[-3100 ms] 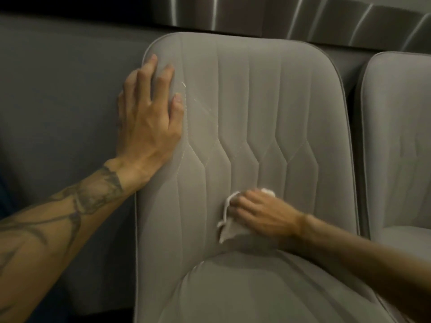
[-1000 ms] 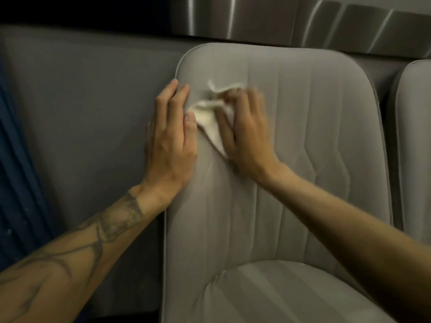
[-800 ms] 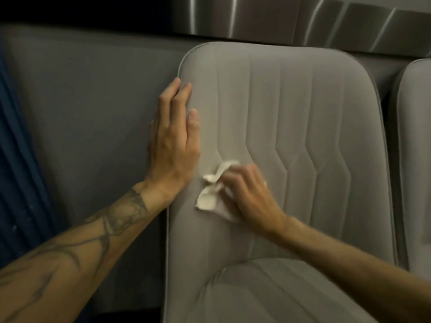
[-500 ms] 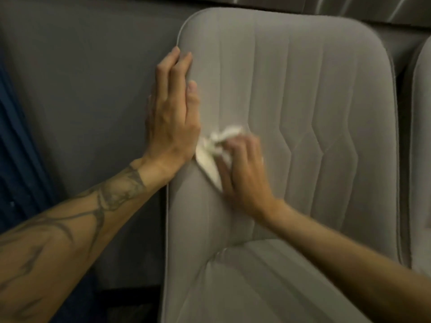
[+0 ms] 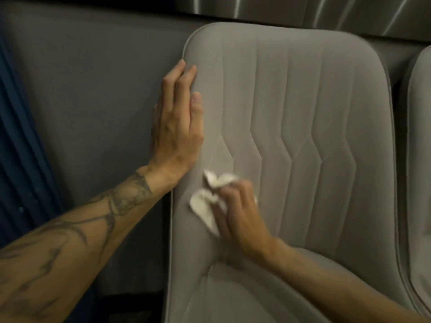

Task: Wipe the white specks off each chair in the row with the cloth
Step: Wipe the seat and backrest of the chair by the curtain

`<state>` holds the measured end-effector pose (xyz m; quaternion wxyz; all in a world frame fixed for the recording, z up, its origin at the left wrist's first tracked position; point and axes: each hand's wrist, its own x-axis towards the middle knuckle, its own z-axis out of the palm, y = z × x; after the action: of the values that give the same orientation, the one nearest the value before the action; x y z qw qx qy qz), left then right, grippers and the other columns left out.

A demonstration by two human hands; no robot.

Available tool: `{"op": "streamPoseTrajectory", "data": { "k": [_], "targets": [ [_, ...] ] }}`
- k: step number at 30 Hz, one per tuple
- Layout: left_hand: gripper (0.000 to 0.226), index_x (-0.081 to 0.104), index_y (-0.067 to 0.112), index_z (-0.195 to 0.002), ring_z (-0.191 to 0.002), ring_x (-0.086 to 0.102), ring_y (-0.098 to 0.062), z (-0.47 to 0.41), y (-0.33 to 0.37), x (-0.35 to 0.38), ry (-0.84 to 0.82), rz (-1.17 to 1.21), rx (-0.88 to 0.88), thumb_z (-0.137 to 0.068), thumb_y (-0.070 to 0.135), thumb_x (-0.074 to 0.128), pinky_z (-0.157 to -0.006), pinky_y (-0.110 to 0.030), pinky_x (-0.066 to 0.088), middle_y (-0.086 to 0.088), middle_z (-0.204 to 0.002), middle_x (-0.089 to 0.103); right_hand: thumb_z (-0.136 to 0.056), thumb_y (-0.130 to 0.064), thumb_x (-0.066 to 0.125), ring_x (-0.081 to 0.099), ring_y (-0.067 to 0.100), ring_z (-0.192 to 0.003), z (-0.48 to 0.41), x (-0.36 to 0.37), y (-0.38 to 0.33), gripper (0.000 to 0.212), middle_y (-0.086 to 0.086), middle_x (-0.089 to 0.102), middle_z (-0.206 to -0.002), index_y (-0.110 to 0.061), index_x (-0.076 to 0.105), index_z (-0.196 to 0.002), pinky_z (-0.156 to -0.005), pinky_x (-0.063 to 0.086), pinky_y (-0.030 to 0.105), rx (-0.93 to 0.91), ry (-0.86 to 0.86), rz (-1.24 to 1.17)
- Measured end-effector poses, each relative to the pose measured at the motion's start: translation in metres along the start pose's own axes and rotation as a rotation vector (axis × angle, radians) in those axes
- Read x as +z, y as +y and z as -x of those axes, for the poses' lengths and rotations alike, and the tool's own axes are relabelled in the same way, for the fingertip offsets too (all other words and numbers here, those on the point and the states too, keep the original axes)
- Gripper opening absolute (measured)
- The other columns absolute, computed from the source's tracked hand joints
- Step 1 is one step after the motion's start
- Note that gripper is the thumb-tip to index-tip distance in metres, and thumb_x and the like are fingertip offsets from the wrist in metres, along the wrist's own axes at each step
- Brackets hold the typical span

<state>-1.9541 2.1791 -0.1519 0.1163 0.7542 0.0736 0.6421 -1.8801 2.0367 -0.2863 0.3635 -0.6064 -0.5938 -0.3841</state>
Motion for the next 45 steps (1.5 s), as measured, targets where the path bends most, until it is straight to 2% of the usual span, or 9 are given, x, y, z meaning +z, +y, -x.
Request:
{"op": "streamPoseTrajectory", "data": {
  "k": [3,8,12,16,21,27,38,41,45],
  "targets": [
    [0.043,0.048,0.009,-0.15,-0.143,0.042,-0.017,-0.001,0.001,-0.003,-0.02,0.026,-0.015,-0.109,0.019,0.037,-0.118,-0.045,0.037,-0.01,-0.157,0.04,-0.1,-0.021,0.055,0.052,0.028,-0.107,0.02,-0.002,0.005,0.024,0.008,0.05,-0.121,-0.009,0.051,-0.12,-0.09,0.045,0.044,-0.09,-0.081,-0.025],
    [0.043,0.052,0.01,-0.148,-0.139,0.042,-0.007,-0.01,-0.005,-0.023,-0.108,0.07,-0.032,-0.11,0.022,0.035,-0.112,-0.009,0.026,-0.008,-0.155,0.045,-0.099,-0.015,0.05,0.05,0.034,-0.097,-0.136,-0.019,0.031,0.019,0.02,0.053,-0.109,0.0,0.057,-0.109,-0.085,0.044,0.045,-0.02,0.224,0.066],
    [0.041,0.053,0.009,-0.144,-0.138,0.044,-0.006,-0.015,-0.009,-0.034,-0.177,0.156,-0.053,-0.111,0.023,0.033,-0.11,-0.008,0.028,-0.006,-0.15,0.049,-0.098,-0.025,0.051,0.054,0.03,-0.095,-0.259,-0.036,0.034,0.027,0.02,0.056,-0.108,0.0,0.06,-0.106,-0.082,0.046,0.042,0.072,0.369,0.115],
    [0.032,0.051,0.021,-0.135,-0.124,0.053,-0.001,-0.014,-0.007,-0.041,-0.226,0.338,-0.172,-0.11,0.032,0.034,-0.109,-0.02,0.039,0.003,-0.136,0.056,-0.098,-0.022,0.055,0.052,0.022,-0.099,-0.227,-0.025,0.004,0.022,0.013,0.056,-0.111,-0.005,0.062,-0.112,-0.087,0.044,0.032,-0.066,0.196,0.04],
    [0.021,0.046,0.034,-0.132,-0.113,0.054,0.021,0.016,-0.004,-0.06,-0.303,0.435,-0.339,-0.112,0.03,0.039,-0.091,-0.002,0.038,0.028,-0.123,0.058,-0.099,-0.018,0.056,0.053,0.028,-0.096,-0.191,-0.028,-0.013,0.02,0.018,0.054,-0.107,-0.001,0.061,-0.106,-0.086,0.043,0.034,-0.159,0.052,0.042],
    [0.042,0.042,0.028,-0.152,-0.126,0.055,0.005,0.058,-0.016,-0.086,-0.573,0.359,-0.386,-0.11,0.032,0.047,-0.101,-0.014,0.045,0.013,-0.142,0.058,-0.1,-0.023,0.053,0.054,0.027,-0.097,-0.226,-0.026,-0.013,0.024,0.017,0.055,-0.109,-0.003,0.061,-0.111,-0.083,0.046,0.038,0.007,0.174,0.087],
    [0.055,0.032,0.03,-0.161,-0.146,0.039,-0.003,0.151,-0.029,-0.113,-0.753,0.255,-0.451,-0.11,0.043,0.043,-0.123,-0.037,0.035,0.01,-0.162,0.04,-0.103,-0.019,0.05,0.047,0.018,-0.1,0.042,-0.032,-0.085,0.014,0.002,0.047,-0.112,-0.01,0.055,-0.113,-0.091,0.042,0.034,0.154,-0.411,-0.149],
    [0.071,0.027,0.032,-0.161,-0.146,0.043,-0.011,0.156,-0.022,-0.106,-0.758,0.223,-0.457,-0.1,0.067,0.037,-0.119,-0.045,0.04,0.006,-0.163,0.04,-0.103,-0.019,0.049,0.044,0.015,-0.092,0.022,-0.03,-0.074,0.01,-0.001,0.045,-0.104,-0.01,0.052,-0.107,-0.083,0.041,0.032,0.268,-0.287,-0.088],
    [0.063,0.035,0.026,-0.155,-0.136,0.054,-0.018,0.16,-0.016,-0.093,-0.659,0.201,-0.48,-0.104,0.062,0.041,-0.112,-0.045,0.047,0.0,-0.153,0.052,-0.103,-0.02,0.049,0.044,0.012,-0.09,0.018,-0.018,-0.078,0.007,-0.005,0.045,-0.102,-0.013,0.05,-0.105,-0.084,0.036,0.024,0.378,-0.23,-0.081]
  ]
}}
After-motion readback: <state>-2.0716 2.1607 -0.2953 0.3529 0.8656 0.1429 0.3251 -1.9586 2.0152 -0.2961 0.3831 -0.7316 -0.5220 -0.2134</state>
